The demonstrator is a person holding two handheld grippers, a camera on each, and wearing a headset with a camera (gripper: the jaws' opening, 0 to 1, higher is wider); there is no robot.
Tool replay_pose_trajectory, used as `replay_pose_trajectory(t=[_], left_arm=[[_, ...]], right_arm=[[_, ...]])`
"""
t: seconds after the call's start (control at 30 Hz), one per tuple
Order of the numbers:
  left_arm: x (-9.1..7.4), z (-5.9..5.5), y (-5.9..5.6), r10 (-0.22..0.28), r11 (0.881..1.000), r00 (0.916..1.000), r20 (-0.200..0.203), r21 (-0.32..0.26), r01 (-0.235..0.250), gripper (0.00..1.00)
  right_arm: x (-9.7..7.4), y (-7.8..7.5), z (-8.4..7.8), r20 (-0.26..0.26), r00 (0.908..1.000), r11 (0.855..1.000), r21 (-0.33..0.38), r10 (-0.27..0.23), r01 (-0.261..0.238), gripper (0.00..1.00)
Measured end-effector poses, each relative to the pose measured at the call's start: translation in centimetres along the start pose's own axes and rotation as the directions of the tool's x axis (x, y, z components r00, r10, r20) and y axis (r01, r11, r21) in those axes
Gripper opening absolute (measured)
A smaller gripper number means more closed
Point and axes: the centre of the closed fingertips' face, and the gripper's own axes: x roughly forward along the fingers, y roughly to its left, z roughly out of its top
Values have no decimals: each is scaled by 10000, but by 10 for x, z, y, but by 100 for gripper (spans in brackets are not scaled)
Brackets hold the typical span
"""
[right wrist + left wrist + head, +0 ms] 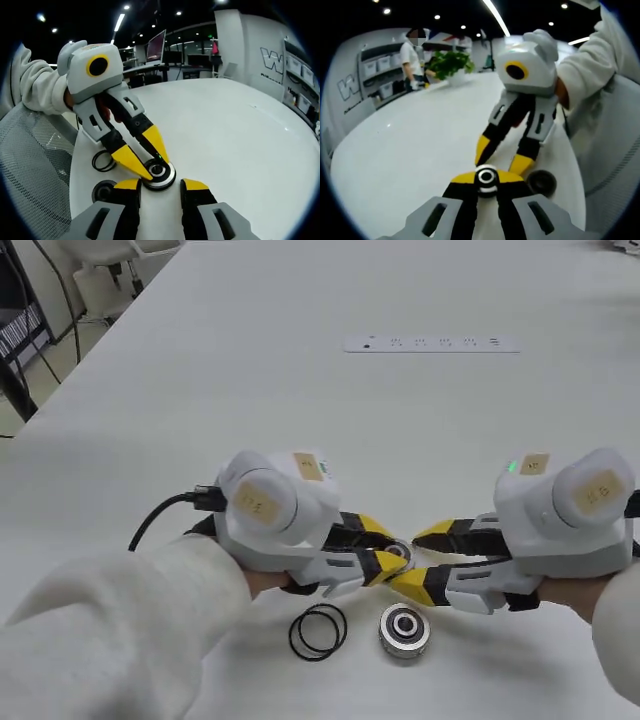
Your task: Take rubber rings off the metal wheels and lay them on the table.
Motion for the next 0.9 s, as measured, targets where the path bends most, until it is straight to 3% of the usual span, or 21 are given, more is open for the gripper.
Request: replay_pose_trajectory(t=[0.03, 0.17, 0.33, 0.47, 0.53, 0.57, 0.7, 0.83, 0.9], left_arm=[[0, 0, 0, 7, 10000, 10000, 1, -5, -7, 14], [0, 0, 0, 65, 10000, 10000, -60, -41, -65, 14], [0, -1, 0, 68, 10000, 10000, -66, -55, -69, 14], [0, -1, 0, 80, 10000, 9999, -70, -59, -81, 14], [0, -1, 0, 85, 9999, 9999, -74, -62, -86, 14], [0, -1, 0, 89, 9999, 9999, -77, -66, -90, 14], [0, -1, 0, 93, 9999, 9999, -77, -71, -93, 14], [0, -1, 0, 84, 9999, 9999, -76, -69, -85, 14], [0, -1, 1, 83, 9999, 9999, -74, -71, -83, 14]], right_arm=[[-1, 5, 0, 45, 9995, 9990, 298, 319, -321, 23], [-4, 4, 1, -146, 9998, 9994, -318, 139, -144, 21], [-7, 4, -1, -271, 9994, 9992, -331, 234, -243, 20], [-10, 4, -3, -365, 9988, 9994, -82, 324, -327, 16], [-11, 7, -4, -381, 9982, 9970, 629, 467, -443, 16], [-11, 7, -4, -363, 9982, 9947, 926, 487, -451, 16], [-10, 6, -4, -381, 9989, 9977, 629, 291, -266, 20], [-6, 9, 2, -107, 9994, 9978, 575, 329, -322, 30], [-4, 7, 0, -245, 9996, 9998, 166, 129, -124, 28]])
